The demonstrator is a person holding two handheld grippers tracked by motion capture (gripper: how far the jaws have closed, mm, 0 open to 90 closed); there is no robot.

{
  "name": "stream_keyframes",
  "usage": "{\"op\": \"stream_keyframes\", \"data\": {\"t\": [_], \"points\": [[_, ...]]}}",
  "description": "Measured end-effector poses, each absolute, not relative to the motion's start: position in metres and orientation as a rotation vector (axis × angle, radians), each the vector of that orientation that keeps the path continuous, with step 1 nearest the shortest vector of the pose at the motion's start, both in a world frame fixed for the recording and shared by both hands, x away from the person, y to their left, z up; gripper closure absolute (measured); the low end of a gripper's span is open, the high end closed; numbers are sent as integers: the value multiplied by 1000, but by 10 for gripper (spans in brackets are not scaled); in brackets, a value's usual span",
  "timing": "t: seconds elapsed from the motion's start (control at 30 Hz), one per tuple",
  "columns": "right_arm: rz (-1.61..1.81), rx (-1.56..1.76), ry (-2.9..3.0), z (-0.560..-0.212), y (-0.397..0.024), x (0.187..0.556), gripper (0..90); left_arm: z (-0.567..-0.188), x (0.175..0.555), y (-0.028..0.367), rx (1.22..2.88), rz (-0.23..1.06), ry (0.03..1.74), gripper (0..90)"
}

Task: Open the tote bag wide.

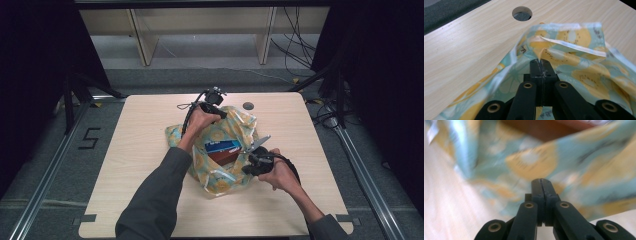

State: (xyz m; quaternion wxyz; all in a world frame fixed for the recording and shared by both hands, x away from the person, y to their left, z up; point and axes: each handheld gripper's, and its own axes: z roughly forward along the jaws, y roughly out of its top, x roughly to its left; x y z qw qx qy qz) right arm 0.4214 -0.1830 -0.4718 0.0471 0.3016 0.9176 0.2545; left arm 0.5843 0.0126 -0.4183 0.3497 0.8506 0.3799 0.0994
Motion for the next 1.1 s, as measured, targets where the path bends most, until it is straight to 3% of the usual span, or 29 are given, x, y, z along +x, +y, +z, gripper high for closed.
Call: {"op": "stream_keyframes", "data": {"t": [0.2,0.4,0.5,0.7,0.9,0.97,1.1], "points": [[806,913,2825,-475,-183,414,900,-431,590,11,2225,222,1005,889],[1041,819,2623,-424,-191,416,900,-418,571,20,2247,269,984,663],[1078,785,2524,-411,-193,433,900,-404,556,30,2227,277,974,614],[1013,828,2603,-424,-166,464,900,-400,510,47,2372,197,784,655],[791,793,2582,-440,-150,492,900,-434,480,63,2477,116,776,734],[839,919,2507,-440,-147,499,900,-441,472,73,2505,87,754,768],[751,982,2450,-440,-159,526,900,-450,449,93,2590,28,701,807]]}}
